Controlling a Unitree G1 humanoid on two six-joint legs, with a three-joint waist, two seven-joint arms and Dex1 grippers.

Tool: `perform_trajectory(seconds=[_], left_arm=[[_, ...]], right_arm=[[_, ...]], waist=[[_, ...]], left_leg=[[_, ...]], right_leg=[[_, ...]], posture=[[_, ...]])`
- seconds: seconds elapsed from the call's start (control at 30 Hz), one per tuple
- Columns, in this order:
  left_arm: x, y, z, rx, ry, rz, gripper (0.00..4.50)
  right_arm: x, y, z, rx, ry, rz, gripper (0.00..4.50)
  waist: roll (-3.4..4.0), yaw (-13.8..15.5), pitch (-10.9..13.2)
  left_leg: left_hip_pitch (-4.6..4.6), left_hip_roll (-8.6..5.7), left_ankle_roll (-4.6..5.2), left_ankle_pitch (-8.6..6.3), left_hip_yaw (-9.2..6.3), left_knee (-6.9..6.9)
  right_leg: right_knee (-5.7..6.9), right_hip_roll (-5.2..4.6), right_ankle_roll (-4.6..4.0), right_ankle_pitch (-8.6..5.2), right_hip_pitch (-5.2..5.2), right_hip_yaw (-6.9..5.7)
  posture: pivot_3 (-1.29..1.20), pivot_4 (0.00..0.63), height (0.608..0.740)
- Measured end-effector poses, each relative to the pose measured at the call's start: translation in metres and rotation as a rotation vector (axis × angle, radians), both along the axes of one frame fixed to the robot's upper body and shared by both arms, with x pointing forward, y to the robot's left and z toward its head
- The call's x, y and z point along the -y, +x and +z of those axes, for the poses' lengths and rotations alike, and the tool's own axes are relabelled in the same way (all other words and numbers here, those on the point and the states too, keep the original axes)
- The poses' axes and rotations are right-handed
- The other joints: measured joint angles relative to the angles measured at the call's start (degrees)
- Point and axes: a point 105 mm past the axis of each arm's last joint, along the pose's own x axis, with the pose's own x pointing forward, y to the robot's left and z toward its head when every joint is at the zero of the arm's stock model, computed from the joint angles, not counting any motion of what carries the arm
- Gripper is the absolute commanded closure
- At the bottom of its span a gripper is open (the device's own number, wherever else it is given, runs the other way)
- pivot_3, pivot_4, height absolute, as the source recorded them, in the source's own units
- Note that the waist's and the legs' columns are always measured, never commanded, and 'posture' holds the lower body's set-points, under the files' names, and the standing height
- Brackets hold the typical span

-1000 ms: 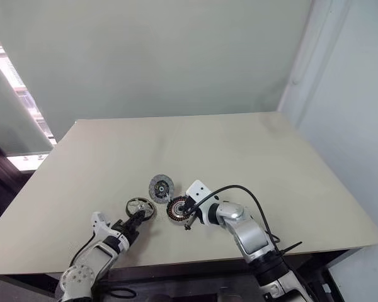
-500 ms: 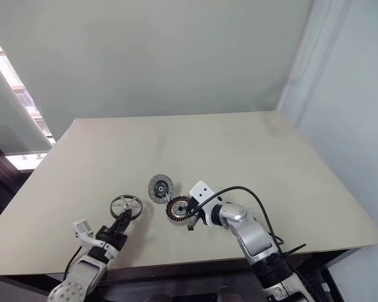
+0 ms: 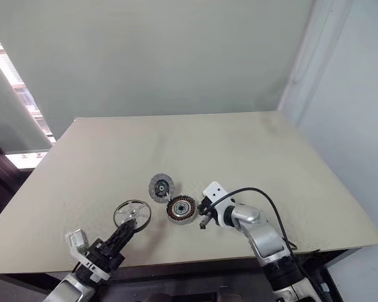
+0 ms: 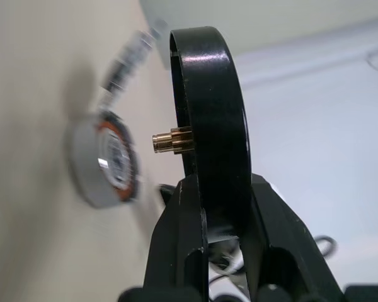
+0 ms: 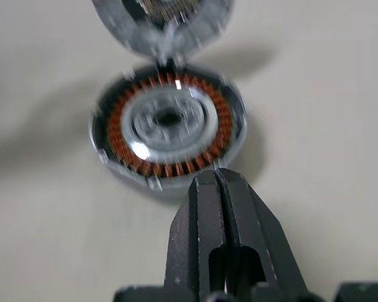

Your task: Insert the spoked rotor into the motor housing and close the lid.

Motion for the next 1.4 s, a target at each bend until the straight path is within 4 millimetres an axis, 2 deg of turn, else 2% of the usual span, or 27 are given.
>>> perform_trajectory(seconds=[0.2, 0.33, 0.57, 0.77, 1.03, 1.4], left_arm=[[0.021, 0.009, 0.009, 0.043, 0.002, -0.107, 4.19], [0.03, 0.022, 0.011, 0.063, 0.032, -0.151, 4.19], [0.052, 0.054, 0.0, 0.029, 0.04, -0.21, 4.19], [0.066, 0.065, -0.017, -0.03, 0.037, -0.245, 4.19], [0.076, 0.074, -0.039, -0.096, 0.051, -0.234, 4.19], [0.078, 0.083, -0.048, -0.114, 0.072, -0.212, 4.19]], right_arm=[[0.011, -0.003, -0.002, -0.018, 0.006, -0.034, 4.5], [0.012, -0.005, 0.0, -0.013, 0.009, -0.046, 4.5], [0.015, -0.007, -0.001, -0.02, 0.017, -0.078, 4.5], [0.015, -0.006, 0.004, -0.005, 0.027, -0.091, 4.5], [0.018, -0.012, 0.001, -0.019, 0.024, -0.11, 4.5], [0.018, -0.012, 0.003, -0.014, 0.021, -0.121, 4.5]], waist=[[0.0, 0.0, 0.0], [0.01, 0.0, 0.0], [-0.01, 0.0, 0.0], [-0.01, 0.0, 0.0], [-0.01, 0.0, 0.0], [-0.01, 0.0, 0.0]], left_leg=[[-0.07, 0.01, 0.01, 0.01, 0.03, -0.03], [-0.07, 0.0, 0.02, 0.02, 0.03, 0.03], [-0.05, -0.06, 0.03, 0.02, 0.04, 0.05], [-0.05, -0.06, 0.04, 0.03, 0.01, 0.04], [0.02, -0.06, 0.04, 0.03, 0.02, 0.08], [0.03, -0.06, 0.04, 0.03, 0.01, 0.08]], right_leg=[[0.03, 0.04, 0.0, 0.0, -0.1, 0.02], [0.05, 0.05, 0.0, 0.0, -0.07, 0.02], [0.04, 0.04, 0.02, 0.01, 0.0, 0.06], [0.05, 0.07, 0.02, 0.02, 0.01, 0.05], [0.06, 0.06, 0.02, 0.02, 0.09, 0.05], [0.07, 0.06, 0.03, 0.02, 0.1, 0.05]], posture=[[0.0, 0.0, 0.74], [0.0, 0.0, 0.74], [0.0, 0.0, 0.74], [0.0, 0.0, 0.74], [0.0, 0.0, 0.74], [0.0, 0.0, 0.74]])
